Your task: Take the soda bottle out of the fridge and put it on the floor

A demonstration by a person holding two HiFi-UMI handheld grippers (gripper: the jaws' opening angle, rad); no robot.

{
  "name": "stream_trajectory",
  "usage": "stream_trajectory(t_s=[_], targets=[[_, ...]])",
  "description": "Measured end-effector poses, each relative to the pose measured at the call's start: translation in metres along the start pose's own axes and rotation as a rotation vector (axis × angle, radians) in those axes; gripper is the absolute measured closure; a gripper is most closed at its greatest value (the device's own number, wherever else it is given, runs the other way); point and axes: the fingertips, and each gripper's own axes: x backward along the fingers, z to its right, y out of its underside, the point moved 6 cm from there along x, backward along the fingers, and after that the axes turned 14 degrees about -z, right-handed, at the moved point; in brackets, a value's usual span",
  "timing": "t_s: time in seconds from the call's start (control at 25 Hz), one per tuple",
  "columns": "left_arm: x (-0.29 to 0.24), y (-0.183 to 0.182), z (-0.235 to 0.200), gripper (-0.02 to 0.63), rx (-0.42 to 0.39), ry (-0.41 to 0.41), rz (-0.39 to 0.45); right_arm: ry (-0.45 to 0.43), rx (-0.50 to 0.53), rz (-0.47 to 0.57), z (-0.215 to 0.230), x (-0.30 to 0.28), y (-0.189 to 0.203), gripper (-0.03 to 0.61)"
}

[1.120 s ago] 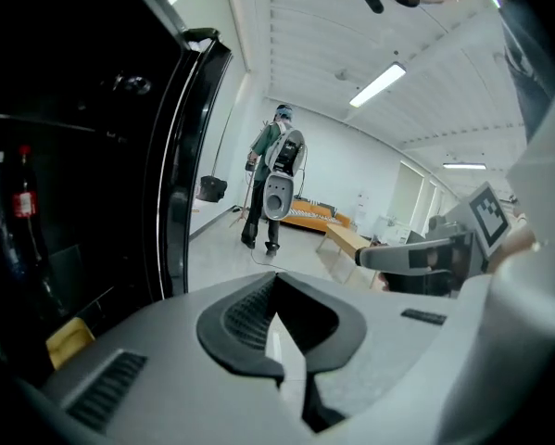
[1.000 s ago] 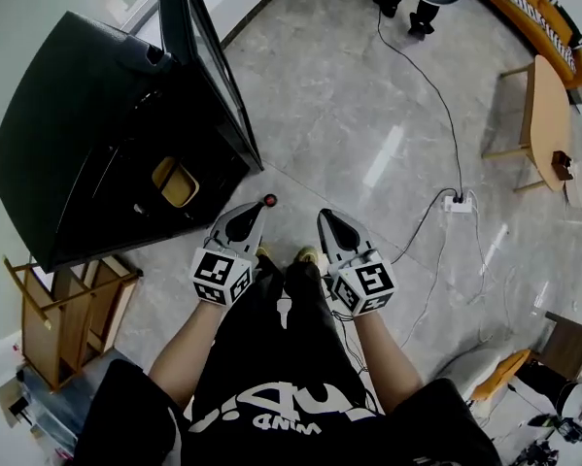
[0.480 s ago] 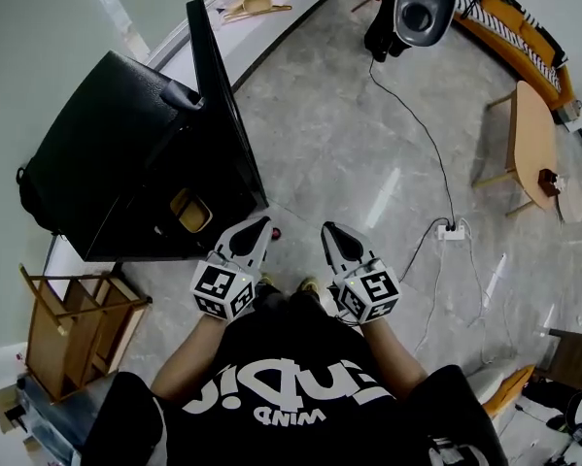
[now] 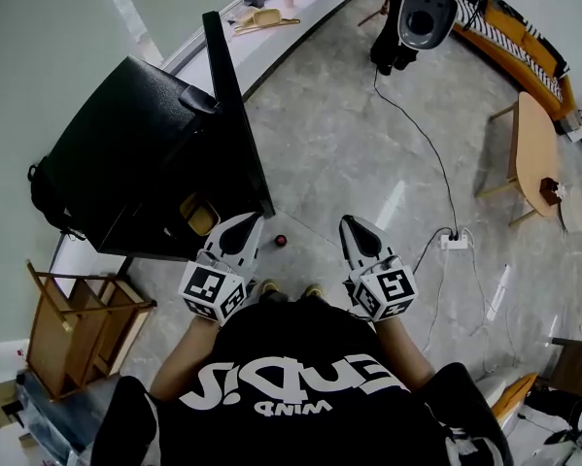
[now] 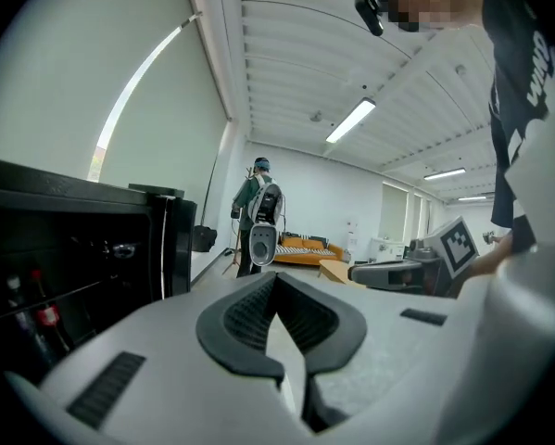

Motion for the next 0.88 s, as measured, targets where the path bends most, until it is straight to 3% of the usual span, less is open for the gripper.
stream_trajectory(t_s=[0.44,0.88], targets=[[0.013,0.013,-0.020,0.607,0.035,-0.121,0.099,0.060,0.029,0.009,0.010,-0.004,0.000,0.555],[0.010,0.024,-0.029,0.607,0.052,-0.172,0.085,0.071,0.027,0.005,0.011,-0.009,0.003,0.555]])
